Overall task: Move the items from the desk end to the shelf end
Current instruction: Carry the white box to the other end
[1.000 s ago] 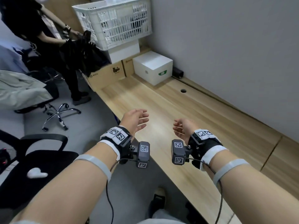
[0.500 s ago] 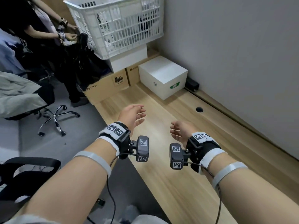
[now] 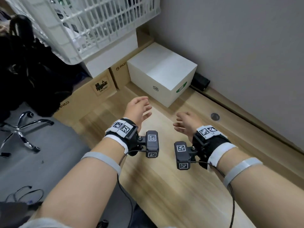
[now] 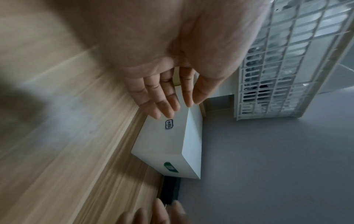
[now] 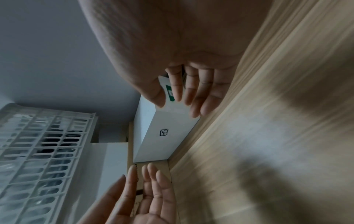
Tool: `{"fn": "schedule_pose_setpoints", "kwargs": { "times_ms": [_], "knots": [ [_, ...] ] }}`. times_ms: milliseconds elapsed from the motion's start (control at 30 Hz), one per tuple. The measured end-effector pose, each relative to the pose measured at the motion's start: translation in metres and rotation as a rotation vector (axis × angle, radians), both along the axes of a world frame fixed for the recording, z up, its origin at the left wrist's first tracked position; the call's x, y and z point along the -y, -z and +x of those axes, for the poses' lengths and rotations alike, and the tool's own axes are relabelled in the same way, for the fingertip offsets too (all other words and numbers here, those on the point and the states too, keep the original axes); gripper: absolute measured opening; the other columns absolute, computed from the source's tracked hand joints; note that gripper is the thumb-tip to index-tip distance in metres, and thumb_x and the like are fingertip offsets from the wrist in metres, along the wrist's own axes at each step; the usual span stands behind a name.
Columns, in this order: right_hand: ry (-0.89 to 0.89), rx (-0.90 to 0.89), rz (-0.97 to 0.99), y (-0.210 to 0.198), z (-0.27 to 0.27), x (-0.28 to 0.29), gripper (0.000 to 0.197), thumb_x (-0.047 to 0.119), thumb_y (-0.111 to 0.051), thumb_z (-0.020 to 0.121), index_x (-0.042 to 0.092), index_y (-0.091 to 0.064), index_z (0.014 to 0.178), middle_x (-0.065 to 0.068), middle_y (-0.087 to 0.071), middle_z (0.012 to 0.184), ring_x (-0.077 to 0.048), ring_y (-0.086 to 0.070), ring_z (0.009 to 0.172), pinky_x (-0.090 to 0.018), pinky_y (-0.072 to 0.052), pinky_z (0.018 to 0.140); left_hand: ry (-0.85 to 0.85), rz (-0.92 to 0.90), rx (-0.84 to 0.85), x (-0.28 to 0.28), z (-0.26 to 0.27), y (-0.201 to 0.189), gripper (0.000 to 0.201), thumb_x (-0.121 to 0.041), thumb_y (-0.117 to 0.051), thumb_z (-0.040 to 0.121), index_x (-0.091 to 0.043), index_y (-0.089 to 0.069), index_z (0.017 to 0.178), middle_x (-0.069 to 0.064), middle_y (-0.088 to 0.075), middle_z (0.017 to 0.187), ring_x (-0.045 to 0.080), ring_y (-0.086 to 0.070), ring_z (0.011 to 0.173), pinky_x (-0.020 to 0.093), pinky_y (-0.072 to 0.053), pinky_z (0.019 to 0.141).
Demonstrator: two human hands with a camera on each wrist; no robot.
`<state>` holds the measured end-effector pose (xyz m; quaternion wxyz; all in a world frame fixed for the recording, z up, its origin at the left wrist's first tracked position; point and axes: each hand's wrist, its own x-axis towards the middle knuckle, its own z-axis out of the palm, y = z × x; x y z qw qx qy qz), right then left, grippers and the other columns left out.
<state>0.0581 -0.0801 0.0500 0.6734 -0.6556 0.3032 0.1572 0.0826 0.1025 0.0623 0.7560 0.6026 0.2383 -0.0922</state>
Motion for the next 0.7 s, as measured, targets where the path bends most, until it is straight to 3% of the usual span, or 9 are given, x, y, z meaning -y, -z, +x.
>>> {"fn": "schedule_pose_setpoints", "kwargs": {
  "times_ms": [100, 167, 300, 367, 433, 533, 633, 700],
  "knots": [
    [0.091, -0.005, 0.004, 0.003, 0.05, -0.019, 0.036, 0.027, -0.066, 0.092, 0.015, -0.048, 0.121, -0.005, -0.058, 0.108, -0.023, -0.069, 0.089, -0.046, -0.061, 0.081, 0.003, -0.008, -0.029, -0.023, 0.05, 0.013, 0.021, -0.013, -0.053, 0.1, -0.011, -0.061, 0.119, 0.008, -0.06, 0.109, 0.024, -0.063, 0.1, 0.04, -0.055, 0.086],
    [0.136, -0.017, -0.01, 0.006, 0.077, -0.027, 0.053, 0.034, -0.069, 0.089, 0.018, -0.042, 0.132, -0.008, -0.057, 0.114, -0.026, -0.07, 0.098, -0.047, -0.062, 0.076, -0.008, -0.031, -0.059, -0.036, 0.078, 0.018, 0.026, -0.013, -0.055, 0.099, -0.01, -0.058, 0.125, 0.006, -0.06, 0.107, 0.023, -0.062, 0.1, 0.042, -0.054, 0.092],
    [0.209, -0.01, 0.058, 0.015, 0.116, -0.045, 0.072, 0.041, -0.069, 0.088, 0.019, -0.03, 0.144, -0.009, -0.051, 0.126, -0.029, -0.069, 0.099, -0.04, -0.063, 0.062, 0.015, -0.014, -0.123, -0.053, 0.12, 0.03, 0.032, -0.019, -0.062, 0.096, -0.019, -0.056, 0.127, 0.004, -0.062, 0.113, 0.017, -0.065, 0.098, 0.04, -0.057, 0.095],
    [0.257, 0.014, 0.113, 0.022, 0.129, -0.053, 0.07, 0.039, -0.068, 0.089, 0.016, -0.031, 0.144, -0.009, -0.054, 0.13, -0.028, -0.071, 0.096, -0.035, -0.061, 0.056, 0.019, 0.009, -0.123, -0.06, 0.138, 0.039, 0.036, -0.022, -0.065, 0.094, -0.023, -0.055, 0.129, 0.004, -0.063, 0.118, 0.017, -0.066, 0.1, 0.042, -0.057, 0.094],
    [0.332, 0.045, 0.132, 0.032, 0.136, -0.057, 0.061, 0.034, -0.067, 0.09, 0.012, -0.036, 0.138, -0.011, -0.056, 0.132, -0.027, -0.073, 0.092, -0.037, -0.062, 0.061, 0.029, 0.048, -0.128, -0.065, 0.154, 0.046, 0.04, -0.024, -0.066, 0.093, -0.025, -0.053, 0.131, 0.004, -0.062, 0.119, 0.017, -0.065, 0.097, 0.043, -0.058, 0.091],
    [0.432, 0.088, 0.106, 0.047, 0.138, -0.056, 0.056, 0.028, -0.065, 0.093, 0.009, -0.039, 0.138, -0.012, -0.055, 0.131, -0.03, -0.074, 0.088, -0.039, -0.062, 0.072, 0.065, 0.106, -0.14, -0.066, 0.178, 0.053, 0.036, -0.029, -0.063, 0.092, -0.026, -0.051, 0.126, 0.006, -0.057, 0.131, 0.018, -0.061, 0.105, 0.042, -0.058, 0.09],
    [0.513, 0.119, 0.086, 0.054, 0.138, -0.054, 0.058, 0.024, -0.065, 0.093, 0.011, -0.039, 0.142, -0.013, -0.051, 0.135, -0.036, -0.071, 0.096, -0.035, -0.062, 0.072, 0.094, 0.151, -0.183, -0.063, 0.195, 0.053, 0.027, -0.03, -0.053, 0.096, -0.025, -0.054, 0.123, 0.005, -0.054, 0.131, 0.021, -0.057, 0.112, 0.041, -0.056, 0.089],
    [0.517, 0.125, 0.037, 0.056, 0.139, -0.052, 0.058, 0.024, -0.066, 0.091, 0.013, -0.041, 0.141, -0.013, -0.051, 0.135, -0.037, -0.069, 0.101, -0.033, -0.062, 0.068, 0.114, 0.177, -0.193, -0.061, 0.206, 0.051, 0.038, -0.038, -0.055, 0.093, -0.024, -0.055, 0.129, 0.005, -0.054, 0.133, 0.026, -0.055, 0.121, 0.043, -0.056, 0.089]
  ]
}}
